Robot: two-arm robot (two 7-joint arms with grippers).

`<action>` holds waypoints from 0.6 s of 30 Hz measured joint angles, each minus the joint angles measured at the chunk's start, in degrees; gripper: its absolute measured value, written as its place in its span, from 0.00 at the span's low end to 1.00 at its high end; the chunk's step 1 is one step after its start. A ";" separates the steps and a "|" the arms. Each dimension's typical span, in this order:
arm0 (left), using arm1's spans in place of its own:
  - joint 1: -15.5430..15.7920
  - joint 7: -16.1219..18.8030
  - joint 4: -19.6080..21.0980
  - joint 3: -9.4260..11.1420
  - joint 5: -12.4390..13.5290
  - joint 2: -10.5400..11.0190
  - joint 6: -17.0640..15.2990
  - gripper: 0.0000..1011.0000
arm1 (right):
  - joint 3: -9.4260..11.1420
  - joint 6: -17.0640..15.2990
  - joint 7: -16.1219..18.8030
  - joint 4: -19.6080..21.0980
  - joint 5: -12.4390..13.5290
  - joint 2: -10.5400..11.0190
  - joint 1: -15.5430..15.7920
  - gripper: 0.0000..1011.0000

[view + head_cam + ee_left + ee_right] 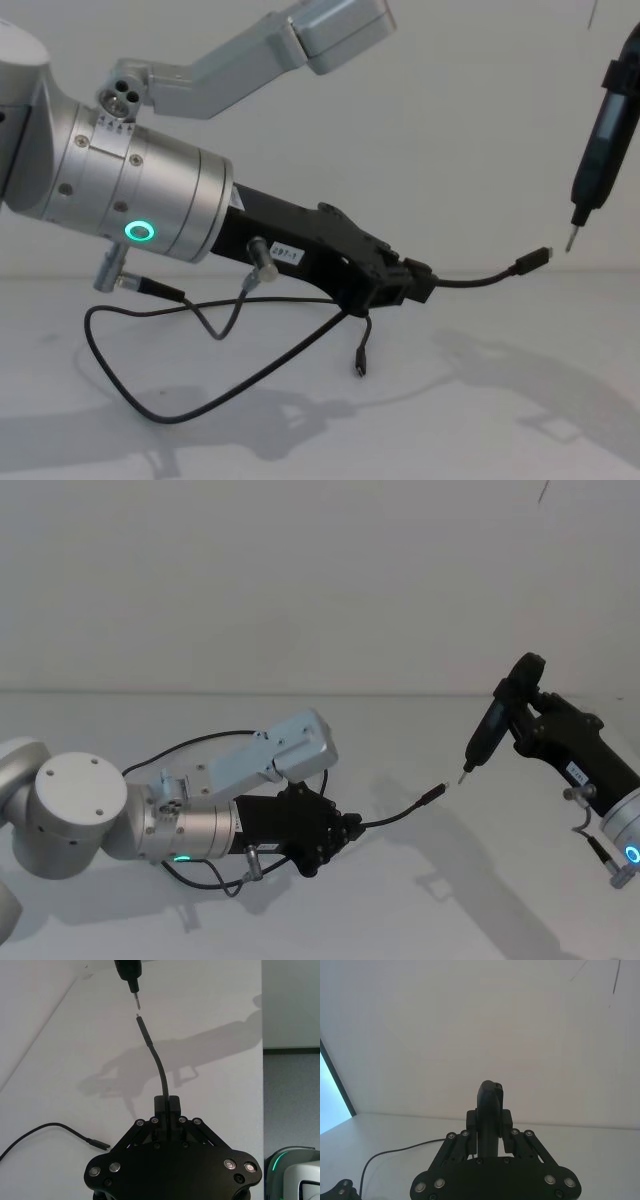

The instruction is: Pick up the data cable with the one hand.

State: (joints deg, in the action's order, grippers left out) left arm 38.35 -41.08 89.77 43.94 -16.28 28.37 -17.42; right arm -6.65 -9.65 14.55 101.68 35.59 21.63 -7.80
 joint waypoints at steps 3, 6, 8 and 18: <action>0.02 -0.03 0.01 0.00 0.00 0.02 0.03 0.04 | -0.06 -0.01 0.11 -0.20 0.39 0.06 -0.09 0.28; 0.02 -0.05 0.01 0.00 0.00 0.03 0.05 0.04 | -0.13 -0.01 0.28 -0.36 0.79 0.15 -0.22 0.28; 0.02 -0.05 0.01 0.00 0.00 0.04 0.06 0.04 | -0.18 0.00 0.39 -0.50 1.04 0.22 -0.30 0.28; 0.01 -0.09 0.01 0.00 0.01 0.08 0.07 0.04 | -0.57 0.29 1.21 -0.96 2.13 0.56 -0.67 0.28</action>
State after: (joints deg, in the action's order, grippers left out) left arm 38.37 -41.17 89.77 43.94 -16.27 28.45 -17.35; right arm -7.21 -9.36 15.76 100.72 37.71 22.19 -8.47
